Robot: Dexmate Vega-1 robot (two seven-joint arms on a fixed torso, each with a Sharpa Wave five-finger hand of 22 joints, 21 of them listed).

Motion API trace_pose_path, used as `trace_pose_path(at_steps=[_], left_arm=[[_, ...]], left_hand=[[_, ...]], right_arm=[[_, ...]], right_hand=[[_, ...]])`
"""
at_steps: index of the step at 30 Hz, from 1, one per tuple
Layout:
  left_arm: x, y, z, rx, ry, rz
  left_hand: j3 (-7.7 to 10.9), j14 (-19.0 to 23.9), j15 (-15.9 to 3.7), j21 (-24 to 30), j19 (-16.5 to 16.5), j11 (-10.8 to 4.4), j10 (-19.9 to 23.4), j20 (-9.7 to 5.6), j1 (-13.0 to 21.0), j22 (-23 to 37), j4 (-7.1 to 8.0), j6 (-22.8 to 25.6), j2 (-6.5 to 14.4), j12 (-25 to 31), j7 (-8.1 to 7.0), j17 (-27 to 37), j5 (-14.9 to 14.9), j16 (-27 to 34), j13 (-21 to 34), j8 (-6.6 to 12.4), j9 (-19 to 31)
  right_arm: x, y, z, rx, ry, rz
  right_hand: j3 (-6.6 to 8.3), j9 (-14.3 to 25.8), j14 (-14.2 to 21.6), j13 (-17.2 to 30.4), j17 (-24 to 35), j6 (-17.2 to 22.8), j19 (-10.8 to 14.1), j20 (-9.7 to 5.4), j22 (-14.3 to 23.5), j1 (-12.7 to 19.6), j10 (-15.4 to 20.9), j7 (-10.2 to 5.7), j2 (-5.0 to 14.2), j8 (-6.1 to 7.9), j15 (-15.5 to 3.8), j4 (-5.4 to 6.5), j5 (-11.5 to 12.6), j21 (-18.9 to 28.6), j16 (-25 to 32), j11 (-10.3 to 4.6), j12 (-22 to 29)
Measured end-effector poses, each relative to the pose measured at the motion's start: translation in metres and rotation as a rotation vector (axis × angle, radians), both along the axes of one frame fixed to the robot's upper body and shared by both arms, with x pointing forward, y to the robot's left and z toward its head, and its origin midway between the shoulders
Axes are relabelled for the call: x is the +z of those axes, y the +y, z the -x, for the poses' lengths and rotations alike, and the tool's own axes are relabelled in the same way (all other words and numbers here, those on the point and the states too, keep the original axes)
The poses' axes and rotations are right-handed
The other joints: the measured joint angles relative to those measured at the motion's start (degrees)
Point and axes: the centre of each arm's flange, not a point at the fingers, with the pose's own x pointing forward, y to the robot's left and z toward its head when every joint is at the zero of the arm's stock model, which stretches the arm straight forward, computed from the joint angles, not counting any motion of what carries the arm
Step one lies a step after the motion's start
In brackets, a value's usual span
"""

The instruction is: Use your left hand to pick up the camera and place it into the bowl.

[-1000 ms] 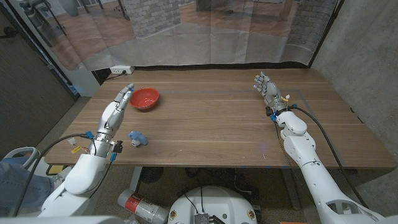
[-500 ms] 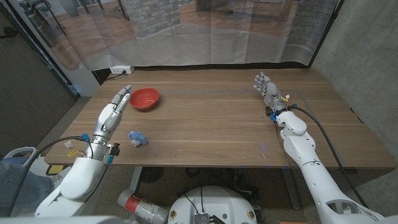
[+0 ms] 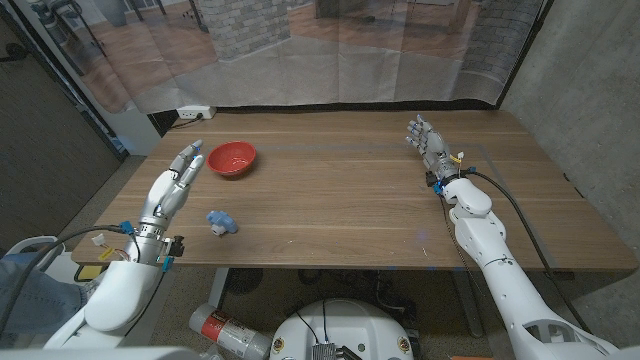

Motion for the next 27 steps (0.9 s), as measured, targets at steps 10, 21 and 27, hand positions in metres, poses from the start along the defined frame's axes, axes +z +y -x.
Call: trace_pose_path(at_steps=[10,21,27], left_arm=[[-0.002,0.003,0.007,0.072,-0.006,-0.029],[0.0,0.002,0.017,0.087,-0.019,-0.021],[-0.001,0.001,0.019,0.16,-0.023,-0.07]], left_hand=[[0.0,0.44,0.23,0.0,0.49,-0.22,0.22,0.12,0.14,0.0,0.0,0.72,0.15,0.0,-0.09,0.0,0.0,0.0,0.0,0.44,0.0],[0.0,0.97,0.14,0.0,0.49,-0.63,0.63,0.12,0.98,0.0,0.0,1.34,0.38,0.0,-0.71,0.0,0.0,0.0,0.0,0.44,0.0],[-0.23,1.38,0.09,0.0,1.09,-0.54,1.13,0.11,1.2,0.0,-0.23,2.04,0.6,0.24,-0.81,0.0,0.0,0.0,0.0,0.44,0.0]], right_arm=[[-0.001,0.0,0.001,-0.001,0.0,0.0],[-0.001,-0.001,0.002,-0.001,-0.005,-0.002],[-0.002,-0.002,0.004,-0.003,-0.009,-0.003]], right_hand=[[0.0,0.0,0.32,0.0,0.0,0.0,0.0,0.0,0.0,0.0,0.0,0.0,0.0,0.0,0.32,0.0,0.0,-0.27,0.0,0.0,0.0],[-0.18,0.0,0.31,0.0,0.0,0.0,0.0,0.0,0.0,0.0,0.31,0.0,0.0,0.0,0.31,-0.17,0.0,-0.45,0.0,0.32,0.0],[-0.17,0.0,0.31,0.0,0.0,-0.01,0.0,0.0,0.0,0.0,0.31,0.0,0.0,0.0,0.31,-0.17,0.0,-0.89,0.0,0.32,0.0]])
